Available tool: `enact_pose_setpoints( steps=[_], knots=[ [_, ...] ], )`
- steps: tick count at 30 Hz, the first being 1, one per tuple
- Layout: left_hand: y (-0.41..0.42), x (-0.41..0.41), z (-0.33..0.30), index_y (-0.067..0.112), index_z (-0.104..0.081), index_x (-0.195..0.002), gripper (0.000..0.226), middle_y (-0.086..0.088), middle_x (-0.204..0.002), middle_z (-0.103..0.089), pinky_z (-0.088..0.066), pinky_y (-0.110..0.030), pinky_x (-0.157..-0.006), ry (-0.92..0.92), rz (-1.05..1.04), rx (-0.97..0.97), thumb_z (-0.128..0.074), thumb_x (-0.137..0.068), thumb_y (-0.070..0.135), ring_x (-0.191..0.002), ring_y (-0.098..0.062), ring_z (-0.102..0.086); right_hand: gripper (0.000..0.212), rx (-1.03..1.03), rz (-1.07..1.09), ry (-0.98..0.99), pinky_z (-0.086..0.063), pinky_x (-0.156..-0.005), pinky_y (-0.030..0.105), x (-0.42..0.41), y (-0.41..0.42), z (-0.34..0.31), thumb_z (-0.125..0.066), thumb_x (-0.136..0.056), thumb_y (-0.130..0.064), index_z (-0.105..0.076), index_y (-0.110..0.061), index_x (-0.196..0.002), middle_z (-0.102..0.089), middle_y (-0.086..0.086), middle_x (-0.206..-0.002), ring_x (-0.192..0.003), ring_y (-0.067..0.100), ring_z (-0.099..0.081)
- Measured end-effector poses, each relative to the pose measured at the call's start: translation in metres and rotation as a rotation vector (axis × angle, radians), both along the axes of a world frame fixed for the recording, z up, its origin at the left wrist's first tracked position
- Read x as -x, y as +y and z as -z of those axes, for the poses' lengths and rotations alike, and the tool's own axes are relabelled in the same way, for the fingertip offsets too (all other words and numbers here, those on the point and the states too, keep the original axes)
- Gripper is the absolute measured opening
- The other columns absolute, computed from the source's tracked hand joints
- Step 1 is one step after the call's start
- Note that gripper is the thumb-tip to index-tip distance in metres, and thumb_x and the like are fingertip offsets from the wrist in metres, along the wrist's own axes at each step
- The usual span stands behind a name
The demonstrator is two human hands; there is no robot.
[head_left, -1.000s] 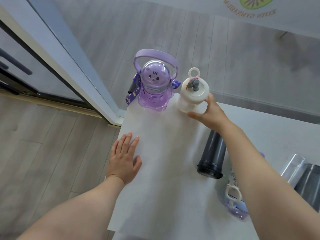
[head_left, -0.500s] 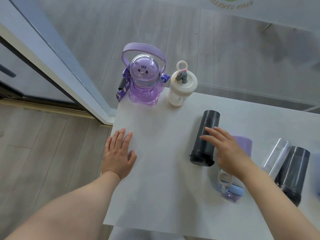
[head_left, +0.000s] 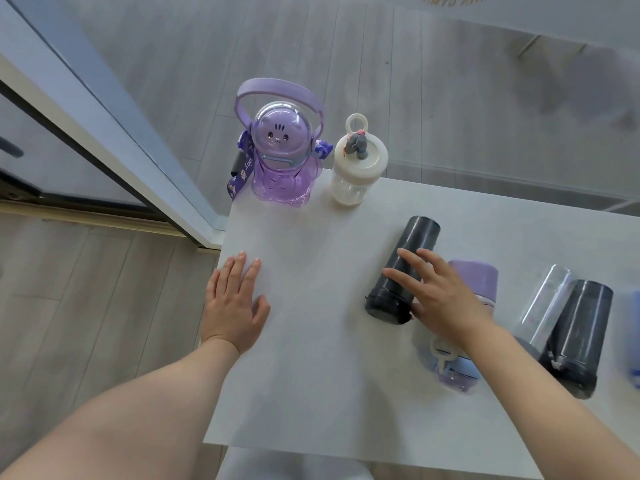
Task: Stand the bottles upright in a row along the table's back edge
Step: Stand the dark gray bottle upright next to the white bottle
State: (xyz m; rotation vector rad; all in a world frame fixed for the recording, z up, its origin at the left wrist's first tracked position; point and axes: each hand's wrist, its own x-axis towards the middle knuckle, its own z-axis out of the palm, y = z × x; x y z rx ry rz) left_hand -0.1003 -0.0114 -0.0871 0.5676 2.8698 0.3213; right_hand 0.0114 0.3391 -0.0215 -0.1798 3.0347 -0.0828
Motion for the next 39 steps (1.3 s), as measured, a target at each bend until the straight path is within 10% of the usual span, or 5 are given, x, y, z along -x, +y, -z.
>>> enact_pose_setpoints(
  steps=[20,26,34,39],
  knots=[
    [0.000,0.000,-0.001,0.024,-0.027,-0.149,0.065,-0.004,-0.159,-0.021,-0.004,-0.039,-0.120,-0.007,0.000,0.019,-0.029,-0.086,0.039,-0.148,-0.020,-0.012,0.065,0.672,0.558,0.237,-0.053,-0.089,0.037,0.006,-0.049,-0.053,-0.071,-0.078,-0.049,-0.047,-0.029,-0.134,-0.059,-0.012,-0.124,-0.106,0.011,-0.060],
    [0.001,0.000,-0.003,0.023,-0.028,-0.148,0.064,-0.004,-0.159,-0.022,0.000,-0.035,-0.119,-0.008,0.005,0.018,-0.030,-0.086,0.039,-0.147,-0.021,-0.014,0.055,0.921,0.806,0.259,-0.044,-0.071,0.003,0.003,-0.045,-0.047,-0.074,-0.081,-0.036,-0.047,-0.023,-0.127,-0.066,-0.003,-0.110,-0.096,0.015,-0.066],
    [0.002,0.000,-0.005,0.022,-0.031,-0.147,0.064,-0.006,-0.158,-0.025,0.002,-0.033,-0.119,-0.005,0.003,0.011,-0.031,-0.085,0.038,-0.147,-0.022,-0.016,0.050,1.038,0.788,0.287,-0.048,-0.082,0.013,0.006,-0.047,-0.035,-0.076,-0.080,-0.033,-0.044,-0.040,-0.117,-0.061,-0.005,-0.116,-0.104,0.014,-0.062],
    [0.002,0.001,-0.006,0.022,-0.031,-0.147,0.064,-0.006,-0.158,-0.025,0.000,-0.034,-0.119,-0.008,0.001,0.003,-0.031,-0.085,0.037,-0.147,-0.021,-0.016,0.092,1.158,0.943,0.324,-0.045,-0.099,0.024,0.017,-0.066,-0.026,-0.088,-0.067,-0.021,-0.035,-0.021,-0.142,-0.045,-0.007,-0.136,-0.120,-0.006,-0.048]
  ],
)
